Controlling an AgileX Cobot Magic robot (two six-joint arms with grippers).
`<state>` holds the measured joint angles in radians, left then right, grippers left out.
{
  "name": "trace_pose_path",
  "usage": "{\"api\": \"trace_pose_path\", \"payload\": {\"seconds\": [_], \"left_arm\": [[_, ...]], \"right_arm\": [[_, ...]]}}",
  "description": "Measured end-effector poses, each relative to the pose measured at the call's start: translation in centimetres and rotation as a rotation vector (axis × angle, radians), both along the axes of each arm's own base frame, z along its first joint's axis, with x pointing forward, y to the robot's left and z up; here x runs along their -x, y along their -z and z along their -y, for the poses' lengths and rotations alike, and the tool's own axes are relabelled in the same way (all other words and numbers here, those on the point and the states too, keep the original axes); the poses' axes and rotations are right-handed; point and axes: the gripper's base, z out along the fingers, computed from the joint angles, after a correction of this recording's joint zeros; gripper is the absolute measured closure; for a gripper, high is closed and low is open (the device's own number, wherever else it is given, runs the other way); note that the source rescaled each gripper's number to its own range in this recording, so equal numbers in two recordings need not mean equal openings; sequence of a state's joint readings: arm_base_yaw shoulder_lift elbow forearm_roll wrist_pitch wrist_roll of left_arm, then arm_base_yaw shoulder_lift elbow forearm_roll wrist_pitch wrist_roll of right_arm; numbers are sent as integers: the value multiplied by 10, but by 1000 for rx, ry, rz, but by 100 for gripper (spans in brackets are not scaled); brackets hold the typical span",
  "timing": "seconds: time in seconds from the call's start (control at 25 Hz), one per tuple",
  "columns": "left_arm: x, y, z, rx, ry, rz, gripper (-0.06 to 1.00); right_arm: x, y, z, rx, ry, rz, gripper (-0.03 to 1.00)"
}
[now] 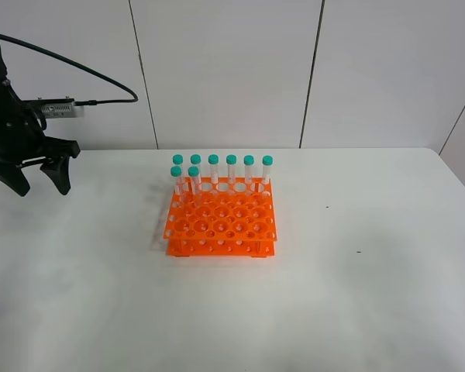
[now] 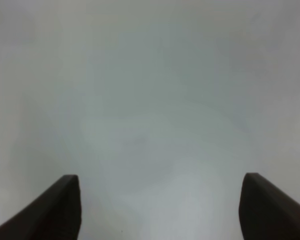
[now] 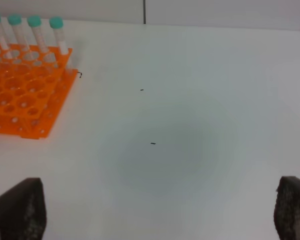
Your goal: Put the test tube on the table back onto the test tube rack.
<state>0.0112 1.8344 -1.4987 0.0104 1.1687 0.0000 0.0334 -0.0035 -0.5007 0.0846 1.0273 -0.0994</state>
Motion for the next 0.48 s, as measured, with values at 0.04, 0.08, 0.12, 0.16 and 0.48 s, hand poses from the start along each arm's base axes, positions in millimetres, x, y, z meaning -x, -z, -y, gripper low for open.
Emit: {"api": "trace_pose_path", "payload": {"seconds": [0.04, 0.08, 0.12, 0.16, 0.48], "left_arm": [[3, -1, 0, 0, 0, -1, -6], [7, -2, 0, 1, 0, -5, -6], [12, -4, 0, 1, 0, -2, -6], [19, -6, 0, 0, 0, -4, -6], [113, -27, 1, -3, 1, 19, -6]], "right_arm": [[0, 0, 0, 0, 0, 0, -3], [0, 0, 0, 0, 0, 0, -3], [0, 0, 0, 0, 0, 0, -3], [0, 0, 0, 0, 0, 0, -3], [0, 0, 0, 0, 0, 0, -3]]}}
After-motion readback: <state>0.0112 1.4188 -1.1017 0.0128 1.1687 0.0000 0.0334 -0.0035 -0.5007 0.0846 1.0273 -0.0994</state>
